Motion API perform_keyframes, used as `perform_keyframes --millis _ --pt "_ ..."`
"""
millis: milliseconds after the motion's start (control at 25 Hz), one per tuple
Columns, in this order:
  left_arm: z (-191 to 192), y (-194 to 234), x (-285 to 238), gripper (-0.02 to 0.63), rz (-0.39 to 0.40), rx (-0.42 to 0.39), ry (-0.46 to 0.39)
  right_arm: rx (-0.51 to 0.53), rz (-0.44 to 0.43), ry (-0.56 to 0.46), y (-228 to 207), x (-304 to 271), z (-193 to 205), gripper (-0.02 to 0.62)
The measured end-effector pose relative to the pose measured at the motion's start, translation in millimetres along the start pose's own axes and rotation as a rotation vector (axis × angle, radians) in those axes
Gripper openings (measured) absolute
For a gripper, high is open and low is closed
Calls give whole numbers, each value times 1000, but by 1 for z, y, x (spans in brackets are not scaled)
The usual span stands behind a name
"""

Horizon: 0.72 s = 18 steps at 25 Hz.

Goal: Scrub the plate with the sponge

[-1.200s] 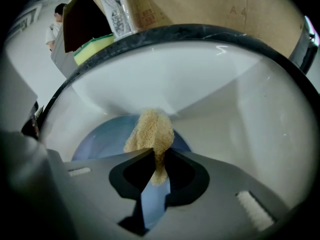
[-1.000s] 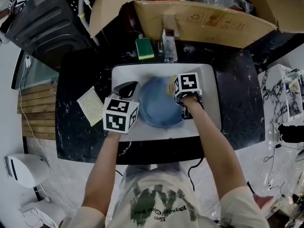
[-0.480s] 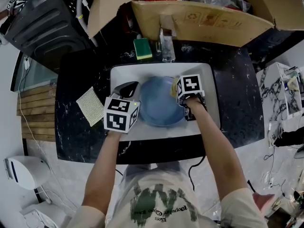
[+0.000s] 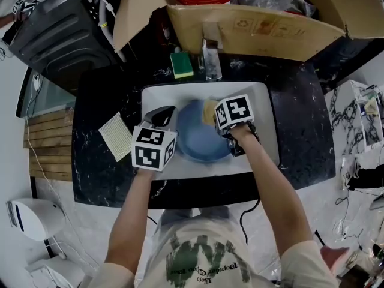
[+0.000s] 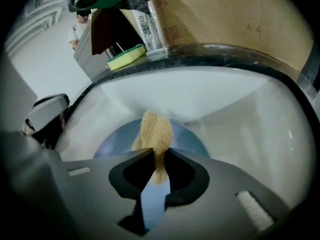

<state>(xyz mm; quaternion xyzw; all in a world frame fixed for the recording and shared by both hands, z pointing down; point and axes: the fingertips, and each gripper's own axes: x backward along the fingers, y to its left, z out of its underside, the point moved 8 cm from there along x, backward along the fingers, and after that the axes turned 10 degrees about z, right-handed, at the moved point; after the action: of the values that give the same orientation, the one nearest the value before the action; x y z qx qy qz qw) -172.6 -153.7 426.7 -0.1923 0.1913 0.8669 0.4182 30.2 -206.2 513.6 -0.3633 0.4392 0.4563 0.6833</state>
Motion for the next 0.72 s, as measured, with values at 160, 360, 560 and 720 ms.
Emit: perform_keyframes --millis 160,360,560,720 --pt "1 2 5 3 -13 3 -5 33 -91 2 23 -1 -2 60" --pt "2 4 10 3 -25 6 -12 101 -158 27 51 -8 1 60" --pt "3 7 13 3 -36 14 -16 150 -233 65 81 -14 4 60" --pt "3 7 16 3 -40 12 -17 167 -259 100 98 -19 8 60"
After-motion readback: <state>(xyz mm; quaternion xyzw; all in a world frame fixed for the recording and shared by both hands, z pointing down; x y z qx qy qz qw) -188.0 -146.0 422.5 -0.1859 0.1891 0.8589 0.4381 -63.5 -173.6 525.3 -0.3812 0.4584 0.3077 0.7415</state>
